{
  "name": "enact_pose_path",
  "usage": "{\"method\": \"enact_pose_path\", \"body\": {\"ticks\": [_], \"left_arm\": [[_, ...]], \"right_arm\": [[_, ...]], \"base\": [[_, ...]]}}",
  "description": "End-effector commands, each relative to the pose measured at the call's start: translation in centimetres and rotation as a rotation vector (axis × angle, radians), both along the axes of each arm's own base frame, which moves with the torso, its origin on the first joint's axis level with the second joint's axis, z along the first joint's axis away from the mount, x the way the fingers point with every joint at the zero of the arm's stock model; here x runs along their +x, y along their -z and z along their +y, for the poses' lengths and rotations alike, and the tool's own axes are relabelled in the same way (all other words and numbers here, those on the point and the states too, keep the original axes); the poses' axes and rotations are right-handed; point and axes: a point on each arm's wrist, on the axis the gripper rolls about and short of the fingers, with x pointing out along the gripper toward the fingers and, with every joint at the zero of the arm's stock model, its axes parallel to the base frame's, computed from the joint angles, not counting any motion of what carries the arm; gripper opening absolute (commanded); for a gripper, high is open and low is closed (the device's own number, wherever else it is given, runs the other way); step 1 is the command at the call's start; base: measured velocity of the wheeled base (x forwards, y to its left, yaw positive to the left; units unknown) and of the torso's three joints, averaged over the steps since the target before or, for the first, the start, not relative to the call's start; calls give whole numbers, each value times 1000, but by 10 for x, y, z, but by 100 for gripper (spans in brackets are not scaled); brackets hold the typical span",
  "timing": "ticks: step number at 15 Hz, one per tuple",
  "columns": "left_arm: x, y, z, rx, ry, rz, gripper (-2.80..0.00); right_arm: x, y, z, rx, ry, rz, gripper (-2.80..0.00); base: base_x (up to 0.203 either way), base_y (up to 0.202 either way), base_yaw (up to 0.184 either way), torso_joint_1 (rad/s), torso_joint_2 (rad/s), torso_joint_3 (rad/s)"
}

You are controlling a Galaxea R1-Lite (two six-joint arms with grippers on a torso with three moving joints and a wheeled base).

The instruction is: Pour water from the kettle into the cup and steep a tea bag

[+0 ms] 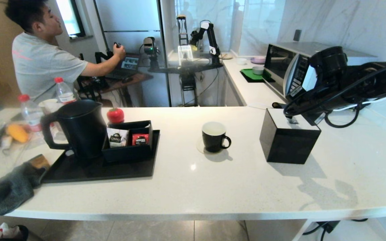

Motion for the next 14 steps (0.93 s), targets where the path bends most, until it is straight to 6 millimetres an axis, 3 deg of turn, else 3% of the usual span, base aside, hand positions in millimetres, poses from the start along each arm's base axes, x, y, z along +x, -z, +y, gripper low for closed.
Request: {"method": "enact_pose_path", "body": {"ticks": [1, 7, 14], "left_arm": [[0, 0, 0, 0, 0, -1, -280], [0, 0, 0, 0, 0, 0, -280], [0, 0, 0, 0, 0, -1, -280]], "right_arm": [[0, 6, -1, -6, 14, 21, -280], [2, 24, -4, -7, 57, 73, -280], [4, 17, -5, 4, 64, 27, -280]], "base": [[0, 0, 0, 0, 0, 0], [0, 0, 0, 0, 0, 0], [0, 0, 0, 0, 0, 0]]}}
